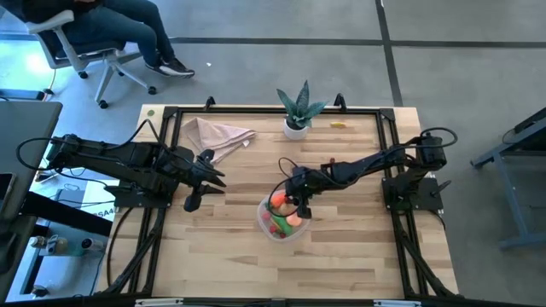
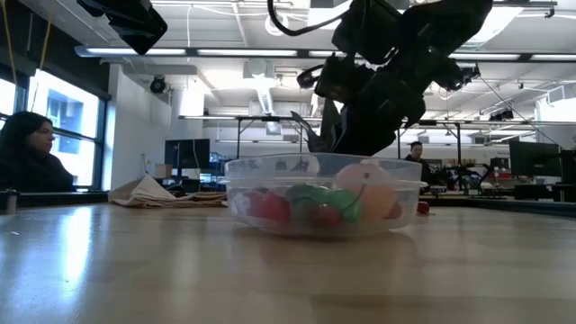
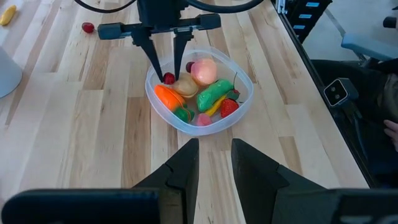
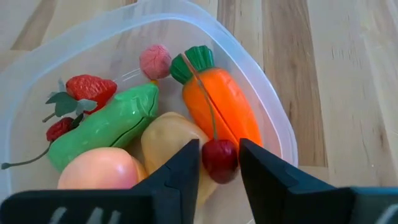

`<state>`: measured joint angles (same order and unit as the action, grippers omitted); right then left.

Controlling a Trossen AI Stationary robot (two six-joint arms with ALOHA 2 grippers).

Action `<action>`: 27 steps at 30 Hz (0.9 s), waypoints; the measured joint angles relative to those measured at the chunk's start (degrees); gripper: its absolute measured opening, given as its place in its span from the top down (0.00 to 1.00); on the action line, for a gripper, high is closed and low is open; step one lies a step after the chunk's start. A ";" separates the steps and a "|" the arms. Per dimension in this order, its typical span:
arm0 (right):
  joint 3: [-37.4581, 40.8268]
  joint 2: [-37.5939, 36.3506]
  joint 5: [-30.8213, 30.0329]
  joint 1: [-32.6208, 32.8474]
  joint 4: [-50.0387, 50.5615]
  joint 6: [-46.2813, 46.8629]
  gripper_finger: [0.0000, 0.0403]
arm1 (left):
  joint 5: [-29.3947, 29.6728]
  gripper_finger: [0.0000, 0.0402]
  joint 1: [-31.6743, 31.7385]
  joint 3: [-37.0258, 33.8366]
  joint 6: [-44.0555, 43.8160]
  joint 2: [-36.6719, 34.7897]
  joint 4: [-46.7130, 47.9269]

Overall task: Pick and placing Produce into tupperware
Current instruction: Put the top cherry into the transparent container, then put the cherry into the transparent container

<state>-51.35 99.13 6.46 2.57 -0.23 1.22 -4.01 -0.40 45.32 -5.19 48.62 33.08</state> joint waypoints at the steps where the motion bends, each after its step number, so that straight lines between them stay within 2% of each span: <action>1: 0.00 0.00 0.00 0.00 0.00 0.04 0.72 | -0.01 0.79 0.02 0.00 0.00 0.01 0.00; 7: 0.00 0.00 0.00 0.00 -0.08 0.24 0.63 | 0.00 0.79 0.00 0.00 -0.02 0.02 0.00; 16: 0.00 -1.42 0.59 0.00 -0.82 0.26 0.62 | 0.00 0.79 0.00 0.00 -0.02 0.00 0.00; 23: 0.00 -9.77 -0.39 -0.36 1.66 4.48 0.62 | 0.00 0.79 0.02 0.00 0.00 0.02 -0.02; 27: 0.00 -17.69 -4.85 -1.19 7.98 7.87 0.62 | 0.00 0.79 0.02 0.00 -0.02 0.02 -0.02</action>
<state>-51.35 81.44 1.61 1.38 7.75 9.09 -4.01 -0.38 45.32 -5.21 48.64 33.06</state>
